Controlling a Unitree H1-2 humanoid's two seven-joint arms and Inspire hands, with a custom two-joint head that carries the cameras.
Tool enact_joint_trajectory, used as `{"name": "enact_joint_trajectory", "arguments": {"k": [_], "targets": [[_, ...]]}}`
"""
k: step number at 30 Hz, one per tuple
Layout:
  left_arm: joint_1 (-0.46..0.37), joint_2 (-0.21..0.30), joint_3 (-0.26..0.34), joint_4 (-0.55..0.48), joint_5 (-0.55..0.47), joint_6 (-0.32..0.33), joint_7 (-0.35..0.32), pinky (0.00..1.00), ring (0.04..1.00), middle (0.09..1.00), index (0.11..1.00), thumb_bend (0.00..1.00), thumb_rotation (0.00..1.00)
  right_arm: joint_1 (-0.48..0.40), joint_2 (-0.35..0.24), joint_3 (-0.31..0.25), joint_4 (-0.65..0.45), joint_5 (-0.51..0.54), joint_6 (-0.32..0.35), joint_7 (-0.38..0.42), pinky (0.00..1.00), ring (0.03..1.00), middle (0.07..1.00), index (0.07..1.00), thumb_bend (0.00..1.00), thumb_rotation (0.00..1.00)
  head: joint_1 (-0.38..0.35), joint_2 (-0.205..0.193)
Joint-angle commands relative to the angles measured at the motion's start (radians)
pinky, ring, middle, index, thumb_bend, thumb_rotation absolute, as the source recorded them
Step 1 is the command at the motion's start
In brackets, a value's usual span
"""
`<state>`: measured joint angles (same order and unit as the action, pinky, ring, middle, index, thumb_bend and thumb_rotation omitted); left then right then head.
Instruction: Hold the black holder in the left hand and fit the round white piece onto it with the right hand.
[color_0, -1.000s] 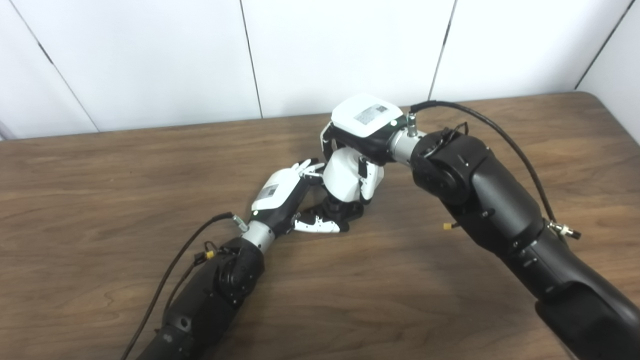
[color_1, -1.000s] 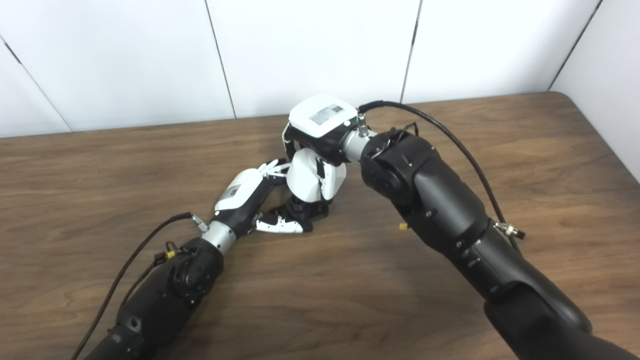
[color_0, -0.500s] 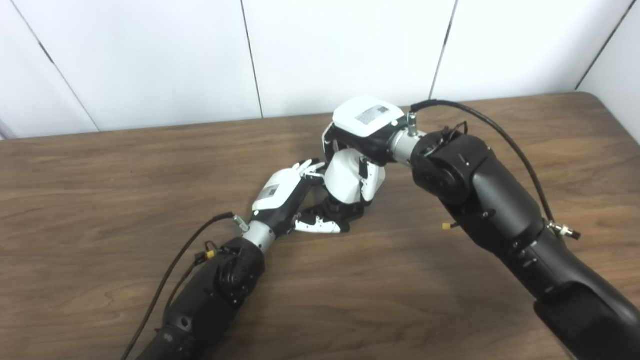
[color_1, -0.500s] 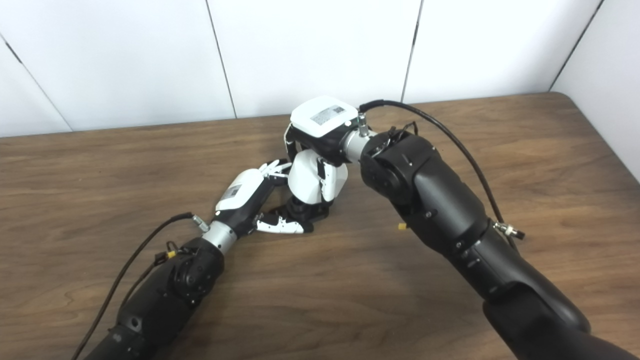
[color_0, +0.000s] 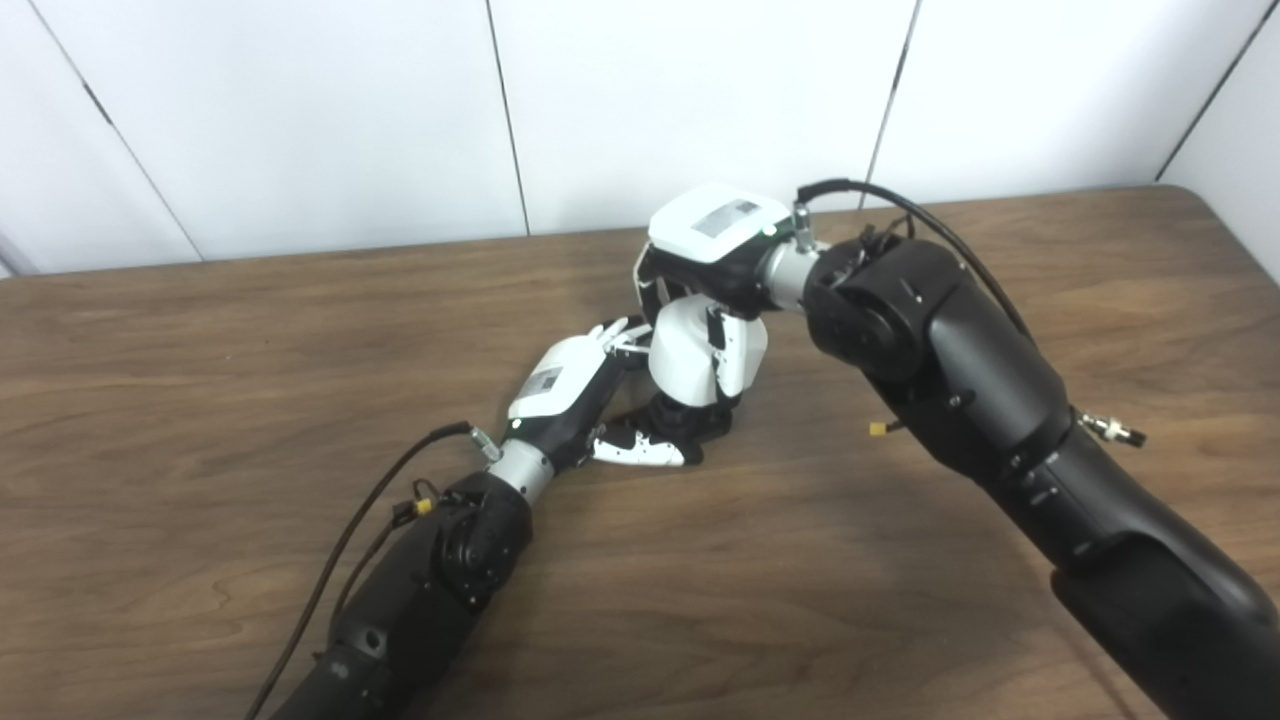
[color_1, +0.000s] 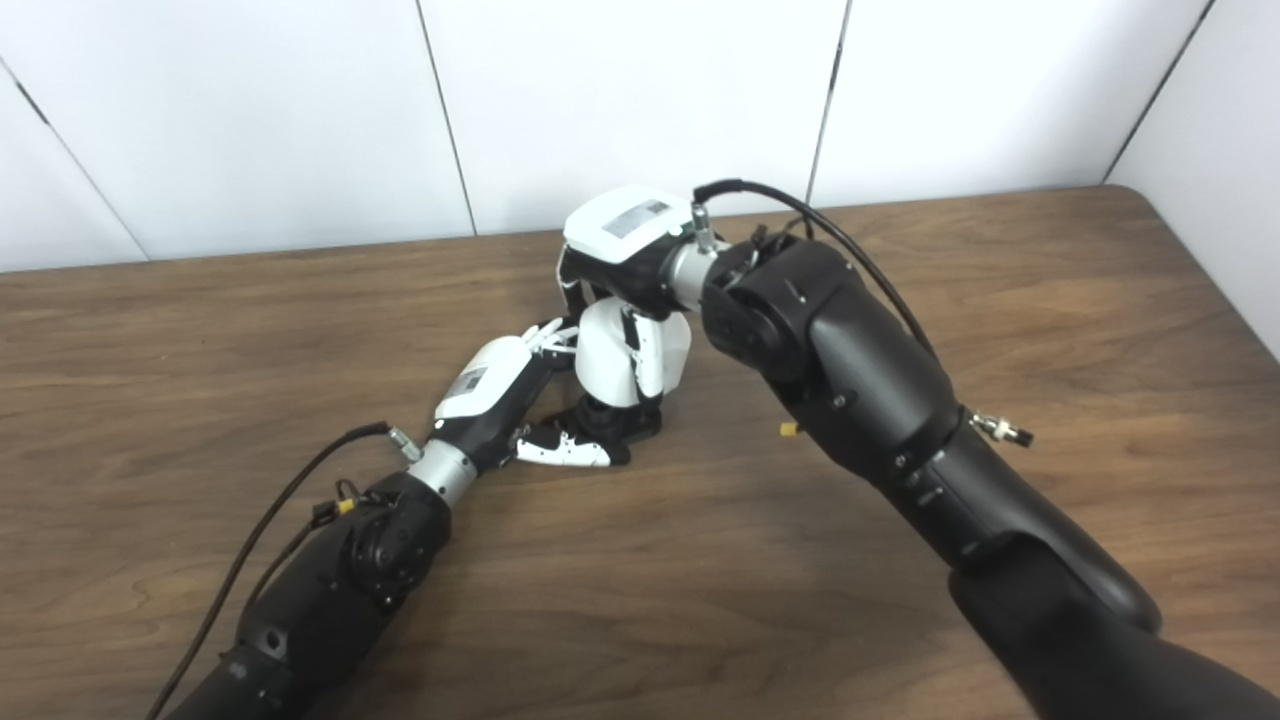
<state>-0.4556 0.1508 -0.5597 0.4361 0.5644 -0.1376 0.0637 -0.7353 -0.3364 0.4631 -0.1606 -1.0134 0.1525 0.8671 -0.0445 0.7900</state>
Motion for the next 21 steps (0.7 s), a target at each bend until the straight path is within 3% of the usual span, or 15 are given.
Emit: {"name": "enact_joint_trajectory", "arguments": {"k": [1,10,21], "targets": [[0.051,-0.013,-0.059,0.076,0.035,0.037,-0.113,0.98,0.974,0.910,0.481,0.52,0.06,-0.075,0.021,-0.005,-0.029,0.016,-0.011,-0.006,0.26,0.352,0.460,0.545,0.51,0.00,0.000,0.001],[0.050,-0.008,-0.067,0.067,0.040,0.047,-0.116,0.97,0.975,0.911,0.481,0.52,0.06,-0.108,0.012,0.004,-0.026,0.026,-0.020,0.037,0.31,0.364,0.477,0.548,0.51,0.00,0.002,0.006],[0.052,0.001,-0.065,0.062,0.039,0.040,-0.114,0.97,0.970,0.907,0.481,0.52,0.06,-0.098,0.005,0.008,-0.021,0.030,-0.049,0.042,0.25,0.350,0.458,0.547,0.51,0.00,-0.006,0.011]]}}
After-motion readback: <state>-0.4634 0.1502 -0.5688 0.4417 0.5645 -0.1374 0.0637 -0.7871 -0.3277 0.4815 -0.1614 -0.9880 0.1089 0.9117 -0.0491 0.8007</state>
